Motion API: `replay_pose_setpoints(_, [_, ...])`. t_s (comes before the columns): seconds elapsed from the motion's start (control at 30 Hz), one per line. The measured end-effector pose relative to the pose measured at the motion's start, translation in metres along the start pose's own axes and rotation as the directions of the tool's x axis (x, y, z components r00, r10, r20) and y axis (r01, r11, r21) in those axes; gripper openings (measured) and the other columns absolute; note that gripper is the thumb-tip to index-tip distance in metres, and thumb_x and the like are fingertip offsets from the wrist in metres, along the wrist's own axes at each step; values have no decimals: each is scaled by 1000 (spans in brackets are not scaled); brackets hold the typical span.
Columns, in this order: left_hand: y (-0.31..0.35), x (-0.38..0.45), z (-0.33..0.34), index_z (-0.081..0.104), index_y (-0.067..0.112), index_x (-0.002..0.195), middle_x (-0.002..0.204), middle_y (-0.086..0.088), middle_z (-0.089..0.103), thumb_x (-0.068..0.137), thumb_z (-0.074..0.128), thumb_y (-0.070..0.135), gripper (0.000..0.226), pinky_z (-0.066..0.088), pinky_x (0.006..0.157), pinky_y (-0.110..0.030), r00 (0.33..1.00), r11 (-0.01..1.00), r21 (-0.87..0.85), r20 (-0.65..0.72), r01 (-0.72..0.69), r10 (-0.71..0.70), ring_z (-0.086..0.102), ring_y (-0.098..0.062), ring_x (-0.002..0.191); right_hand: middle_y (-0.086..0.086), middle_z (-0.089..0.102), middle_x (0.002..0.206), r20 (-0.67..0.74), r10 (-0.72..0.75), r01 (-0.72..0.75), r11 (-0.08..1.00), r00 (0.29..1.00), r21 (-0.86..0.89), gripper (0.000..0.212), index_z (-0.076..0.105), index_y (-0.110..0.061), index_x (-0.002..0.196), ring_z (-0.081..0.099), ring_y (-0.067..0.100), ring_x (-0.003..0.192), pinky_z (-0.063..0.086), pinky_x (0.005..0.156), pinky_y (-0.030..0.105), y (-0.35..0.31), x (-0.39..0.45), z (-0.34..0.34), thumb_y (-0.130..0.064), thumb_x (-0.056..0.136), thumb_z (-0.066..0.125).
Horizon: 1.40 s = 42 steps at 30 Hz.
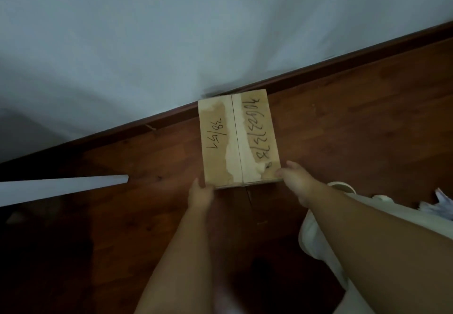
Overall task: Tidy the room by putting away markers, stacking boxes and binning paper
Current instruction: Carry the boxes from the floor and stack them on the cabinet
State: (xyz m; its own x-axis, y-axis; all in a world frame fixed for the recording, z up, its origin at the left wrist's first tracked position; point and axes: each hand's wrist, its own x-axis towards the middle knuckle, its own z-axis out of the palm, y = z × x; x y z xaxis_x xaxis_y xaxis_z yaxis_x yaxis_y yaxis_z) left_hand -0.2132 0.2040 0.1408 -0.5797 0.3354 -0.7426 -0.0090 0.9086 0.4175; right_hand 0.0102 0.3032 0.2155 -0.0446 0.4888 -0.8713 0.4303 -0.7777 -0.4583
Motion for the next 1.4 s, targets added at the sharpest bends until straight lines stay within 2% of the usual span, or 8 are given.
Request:
replay_pose_setpoints(0.23, [-4, 17, 11, 30, 15, 152, 151, -7, 43, 89, 65, 26, 73, 37, 111, -40, 996, 979, -194, 81, 58, -43, 45, -27, 134, 7, 27, 158, 45, 62, -59, 996, 997, -71, 62, 21, -16, 154, 29, 26, 143, 25, 111, 36, 17, 21, 1, -25, 99, 50])
replay_pose_setpoints(0.47, [1, 9, 31, 47, 21, 138, 129, 1, 60, 82, 70, 20, 61, 45, 97, -33, 993, 933, -350, 107, 78, -43, 57, -19, 113, 1, 24, 159, 78, 121, -134, 973, 990, 186, 81, 12, -26, 155, 24, 23, 145, 15, 119, 42, 24, 43, 17, -43, 91, 58])
replay_pose_setpoints(0.63, [10, -15, 47, 49, 14, 137, 131, -7, 53, 68, 79, 25, 76, 46, 95, -32, 990, 945, -326, -119, 29, -71, 56, -23, 112, 5, 33, 154, 27, 176, -177, 946, 984, 271, 86, 30, -20, 152, 32, 25, 139, 24, 114, 38, 12, 52, 10, -45, 80, 70])
replay_pose_setpoints(0.77, [27, -39, 50, 45, 14, 135, 127, -4, 41, 72, 81, 29, 74, 47, 93, -33, 970, 941, -322, -240, -108, 29, 52, -20, 105, 1, 53, 129, -162, 57, -48, 997, 985, 61, 79, 57, -25, 124, 54, 25, 111, 47, 97, 40, 0, 61, -5, -53, 53, 72])
replay_pose_setpoints(0.93, [63, -71, 32, 43, 28, 116, 122, 2, 47, 70, 80, 39, 60, 60, 78, -40, 968, 837, -524, -249, -158, 27, 62, -17, 96, 6, 60, 102, -163, -109, 149, 956, 981, 254, 44, 43, -19, 110, 63, 22, 88, 56, 67, 40, -45, 10, -15, -26, 81, 74])
replay_pose_setpoints(1.03, [87, -91, 20, 39, 30, 111, 104, 2, 61, 73, 79, 36, 55, 61, 69, -37, 987, 823, -555, -153, -122, 43, 70, -19, 84, 13, 63, 106, -130, -71, 113, 930, 989, 350, 42, 41, -19, 108, 66, 32, 94, 57, 78, 56, -54, -14, -34, -24, 83, 74])
replay_pose_setpoints(1.13, [114, -122, 13, 37, 29, 112, 99, 3, 62, 73, 78, 36, 57, 62, 69, -38, 987, 859, -489, -114, -153, 111, 70, -19, 79, 14, 62, 110, -160, -44, 108, 903, 986, 415, 43, 41, -18, 114, 66, 32, 94, 57, 76, 54, -56, -45, -59, -21, 85, 72])
replay_pose_setpoints(1.4, [195, -240, 17, 39, 30, 114, 100, 9, 58, 73, 75, 37, 55, 58, 82, -41, 857, 767, -386, -170, -513, 487, 62, -12, 86, 13, 62, 110, -355, -190, 382, 683, 916, 622, 49, 41, -16, 125, 65, 28, 93, 56, 75, 53, -52, -157, -139, -21, 86, 71])
